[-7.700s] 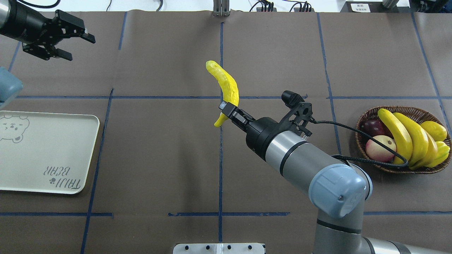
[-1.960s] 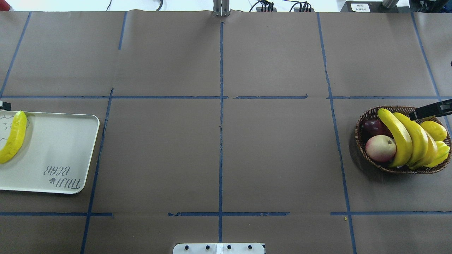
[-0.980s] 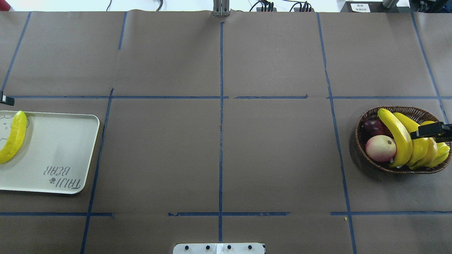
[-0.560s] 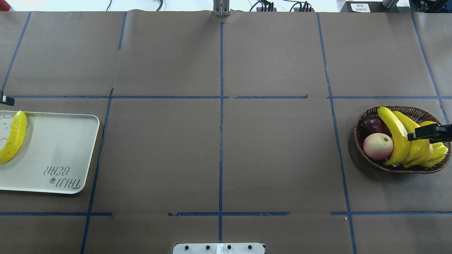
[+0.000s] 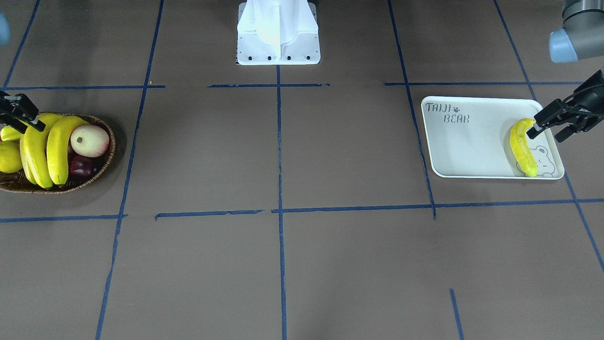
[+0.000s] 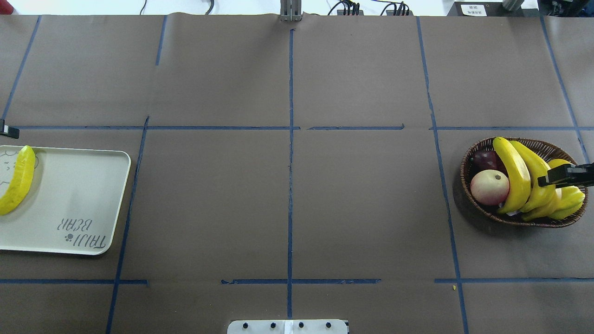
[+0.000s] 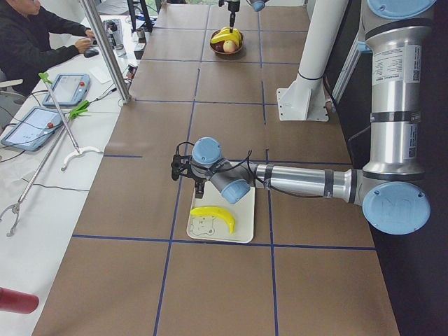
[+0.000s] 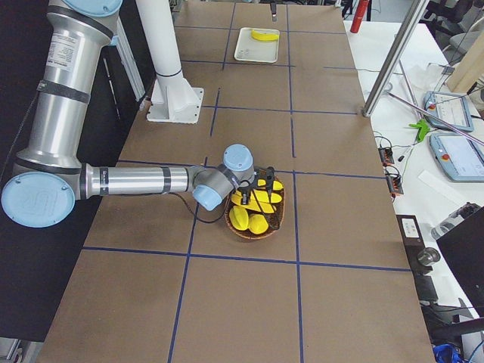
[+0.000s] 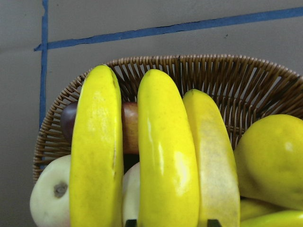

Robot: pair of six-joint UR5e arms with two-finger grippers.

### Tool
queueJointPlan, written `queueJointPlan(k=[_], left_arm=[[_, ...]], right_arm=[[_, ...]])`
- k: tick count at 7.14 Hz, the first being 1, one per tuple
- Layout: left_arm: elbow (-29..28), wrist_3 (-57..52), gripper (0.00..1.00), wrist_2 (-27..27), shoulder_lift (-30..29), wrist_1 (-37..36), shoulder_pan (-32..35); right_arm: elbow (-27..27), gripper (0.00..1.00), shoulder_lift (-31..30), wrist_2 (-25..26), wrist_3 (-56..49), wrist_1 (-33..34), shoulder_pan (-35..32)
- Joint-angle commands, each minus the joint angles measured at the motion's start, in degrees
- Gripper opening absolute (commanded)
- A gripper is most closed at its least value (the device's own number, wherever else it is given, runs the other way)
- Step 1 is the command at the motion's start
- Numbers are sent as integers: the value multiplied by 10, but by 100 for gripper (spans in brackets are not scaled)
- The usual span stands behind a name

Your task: Transfer all bananas from basket to plate

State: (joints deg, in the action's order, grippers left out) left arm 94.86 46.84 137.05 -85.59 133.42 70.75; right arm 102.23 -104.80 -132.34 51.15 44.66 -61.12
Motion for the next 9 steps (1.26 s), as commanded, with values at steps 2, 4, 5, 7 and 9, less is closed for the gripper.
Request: queueJointPlan(k=[2, 4, 5, 7, 9], left_arm=[[-2, -1, 100, 0, -1, 0, -2], [-2, 0, 100, 0, -1, 0, -2], [-2, 0, 100, 0, -1, 0, -2], [-2, 2, 100, 0, -7, 0, -2], [-3, 28, 100, 0, -38, -7, -5]], right_arm=[[3, 1, -6, -6, -6, -13, -4], [18, 0, -6, -42, -8, -27, -50], [37, 0, -5, -68, -8, -27, -84], [73, 0, 20, -141, -3, -18, -143], [75, 0, 159, -123, 75, 82, -108]])
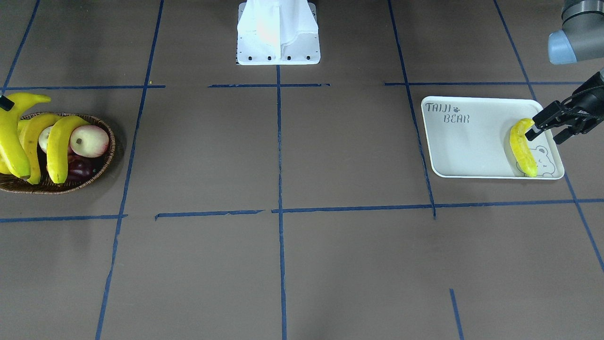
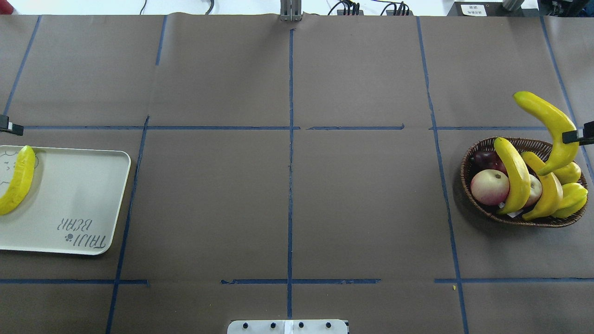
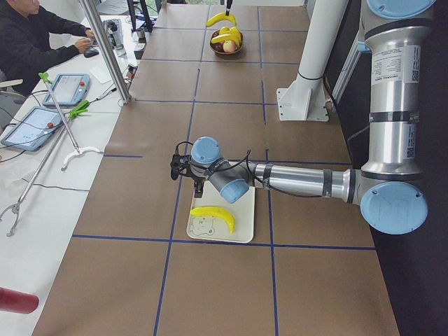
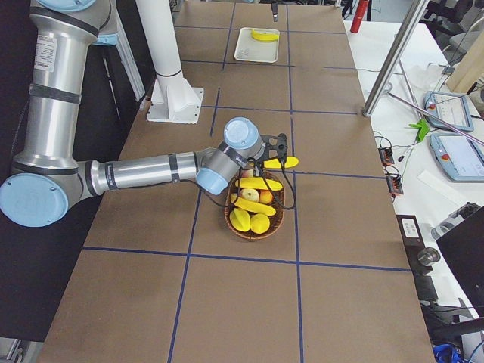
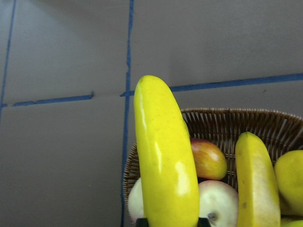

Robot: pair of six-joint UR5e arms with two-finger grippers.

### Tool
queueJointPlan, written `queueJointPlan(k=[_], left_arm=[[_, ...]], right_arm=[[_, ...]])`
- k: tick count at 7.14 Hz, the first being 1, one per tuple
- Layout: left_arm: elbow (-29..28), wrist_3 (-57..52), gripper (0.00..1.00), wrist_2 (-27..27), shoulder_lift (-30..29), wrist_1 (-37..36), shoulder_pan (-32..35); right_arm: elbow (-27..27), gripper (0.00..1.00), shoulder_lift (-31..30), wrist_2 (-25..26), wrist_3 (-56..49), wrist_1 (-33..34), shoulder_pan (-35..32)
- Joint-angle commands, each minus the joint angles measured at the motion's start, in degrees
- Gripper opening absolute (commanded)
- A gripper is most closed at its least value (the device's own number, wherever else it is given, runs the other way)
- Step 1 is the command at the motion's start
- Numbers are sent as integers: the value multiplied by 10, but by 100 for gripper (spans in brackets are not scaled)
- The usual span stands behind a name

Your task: Transfer all bananas from basket to plate

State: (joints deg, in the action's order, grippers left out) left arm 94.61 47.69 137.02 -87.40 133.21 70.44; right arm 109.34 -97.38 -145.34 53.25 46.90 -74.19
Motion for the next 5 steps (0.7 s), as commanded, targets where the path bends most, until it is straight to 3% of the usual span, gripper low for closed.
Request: queueJointPlan(k=[1, 5], left_arm=[[2, 97, 100, 1, -61, -3, -14], [9, 478, 100, -10, -244, 1, -109]], right_arm=[[3, 0, 156, 65, 138, 86, 84], [9, 0, 271, 324, 268, 114, 299]])
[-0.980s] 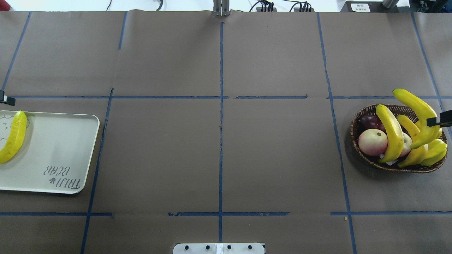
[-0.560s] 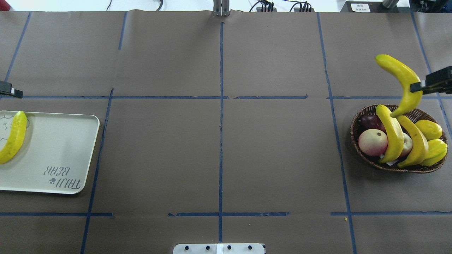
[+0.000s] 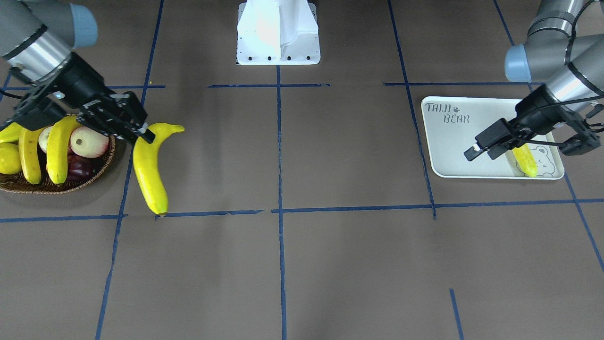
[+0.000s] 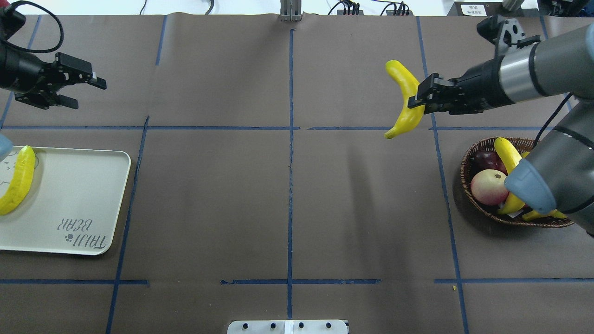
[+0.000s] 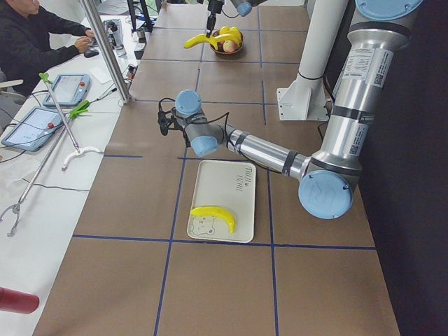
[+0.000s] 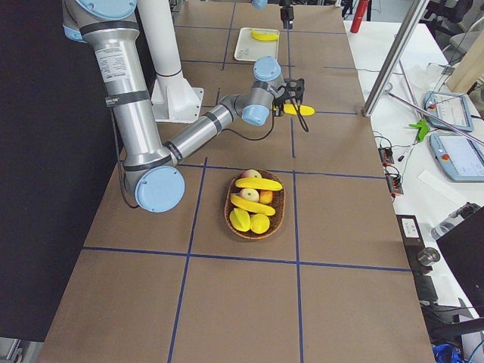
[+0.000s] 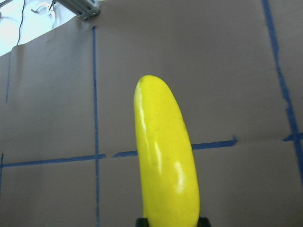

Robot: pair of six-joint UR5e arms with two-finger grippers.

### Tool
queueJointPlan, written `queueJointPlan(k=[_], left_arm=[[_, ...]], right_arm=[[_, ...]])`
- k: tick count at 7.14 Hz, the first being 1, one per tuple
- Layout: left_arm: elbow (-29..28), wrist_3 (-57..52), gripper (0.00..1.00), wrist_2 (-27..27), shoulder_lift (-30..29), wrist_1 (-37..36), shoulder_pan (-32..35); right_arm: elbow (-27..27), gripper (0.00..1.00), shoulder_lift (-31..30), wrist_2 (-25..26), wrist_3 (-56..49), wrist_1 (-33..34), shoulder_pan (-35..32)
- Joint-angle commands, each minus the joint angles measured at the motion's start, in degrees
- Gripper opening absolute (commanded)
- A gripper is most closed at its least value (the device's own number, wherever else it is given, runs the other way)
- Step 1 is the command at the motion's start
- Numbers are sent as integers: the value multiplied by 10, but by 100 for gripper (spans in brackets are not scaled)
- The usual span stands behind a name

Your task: Transfer all bananas from basket to plate

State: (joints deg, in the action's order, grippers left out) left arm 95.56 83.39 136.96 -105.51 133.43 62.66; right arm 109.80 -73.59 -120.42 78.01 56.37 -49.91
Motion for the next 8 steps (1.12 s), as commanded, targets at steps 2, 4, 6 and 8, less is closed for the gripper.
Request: queueJointPlan(k=[2, 4, 6, 8], left_arm=[[0, 289, 100, -55, -135, -2, -90], [-3, 370, 100, -174, -193, -8, -179], [-12, 392, 100, -240, -227, -7, -222], [-14, 394, 100, -260, -245, -10, -251]], right_arm=[[47, 0, 66, 202, 20, 92, 151], [49, 0, 95, 235, 15, 94, 182], [49, 0, 108, 281, 14, 93, 212], [48, 0, 110, 285, 14, 94, 219]])
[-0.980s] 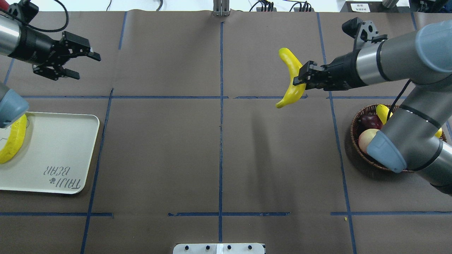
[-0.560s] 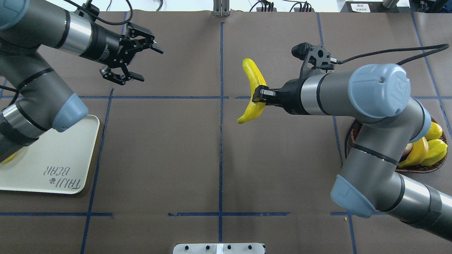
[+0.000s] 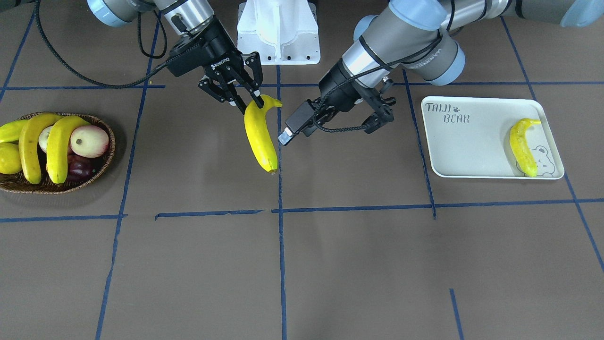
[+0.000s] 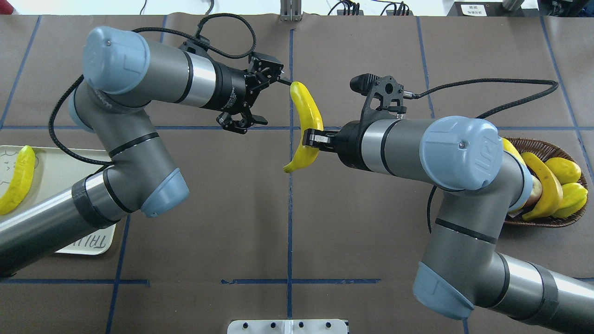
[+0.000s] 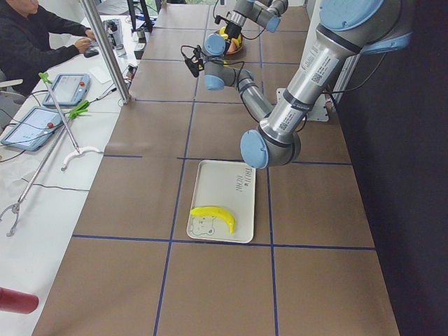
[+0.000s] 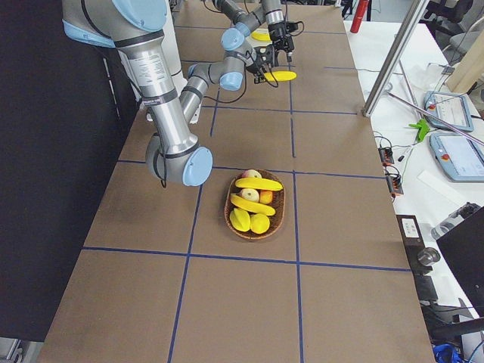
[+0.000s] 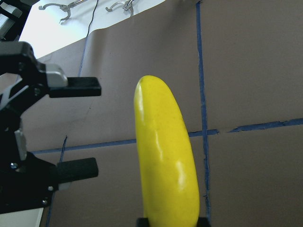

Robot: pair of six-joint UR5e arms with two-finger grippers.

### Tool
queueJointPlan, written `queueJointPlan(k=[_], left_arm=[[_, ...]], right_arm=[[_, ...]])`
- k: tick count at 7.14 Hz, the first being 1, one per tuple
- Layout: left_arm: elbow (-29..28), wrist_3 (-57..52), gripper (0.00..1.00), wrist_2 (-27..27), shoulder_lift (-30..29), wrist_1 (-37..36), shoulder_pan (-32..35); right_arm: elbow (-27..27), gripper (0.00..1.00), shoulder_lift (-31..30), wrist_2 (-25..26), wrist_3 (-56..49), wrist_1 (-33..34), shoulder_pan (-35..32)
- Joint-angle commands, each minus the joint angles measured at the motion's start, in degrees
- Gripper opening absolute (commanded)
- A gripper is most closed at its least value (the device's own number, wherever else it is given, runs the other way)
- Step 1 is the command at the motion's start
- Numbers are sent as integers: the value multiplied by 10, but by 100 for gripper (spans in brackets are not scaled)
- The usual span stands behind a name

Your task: Transfer all bananas from basket to plate

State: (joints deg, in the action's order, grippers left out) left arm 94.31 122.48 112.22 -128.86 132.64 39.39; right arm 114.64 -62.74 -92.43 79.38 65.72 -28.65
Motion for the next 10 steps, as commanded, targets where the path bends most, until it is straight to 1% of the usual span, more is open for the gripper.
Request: queueJointPlan(k=[1, 2, 3, 4, 5, 6, 7, 8, 10], left_arm=[[-9, 4, 100, -31, -17, 1, -28], [-24, 6, 100, -50, -29, 2, -42], [-40, 5, 100, -53, -42, 3, -44], [-40, 3, 43, -53, -42, 2, -45], [-38, -4, 0, -50, -39, 3, -44], [-38, -4, 0, -47, -38, 3, -42], [-38, -4, 0, -47, -37, 3, -39], [-38, -4, 0, -47, -37, 3, -36], [-34, -4, 0, -47, -36, 0, -34]], right_arm=[[1, 0, 2, 5, 1, 0, 8], [1, 0, 2, 6, 1, -1, 13], [1, 0, 2, 6, 1, -1, 14], [2, 0, 2, 6, 1, -1, 14], [3, 0, 1, 5, 0, -1, 13], [4, 1, 0, 4, 0, -1, 13], [11, 38, 1, 2, 7, -1, 13], [16, 99, -3, 4, 8, -1, 12], [26, 100, -6, 1, 8, -1, 10]])
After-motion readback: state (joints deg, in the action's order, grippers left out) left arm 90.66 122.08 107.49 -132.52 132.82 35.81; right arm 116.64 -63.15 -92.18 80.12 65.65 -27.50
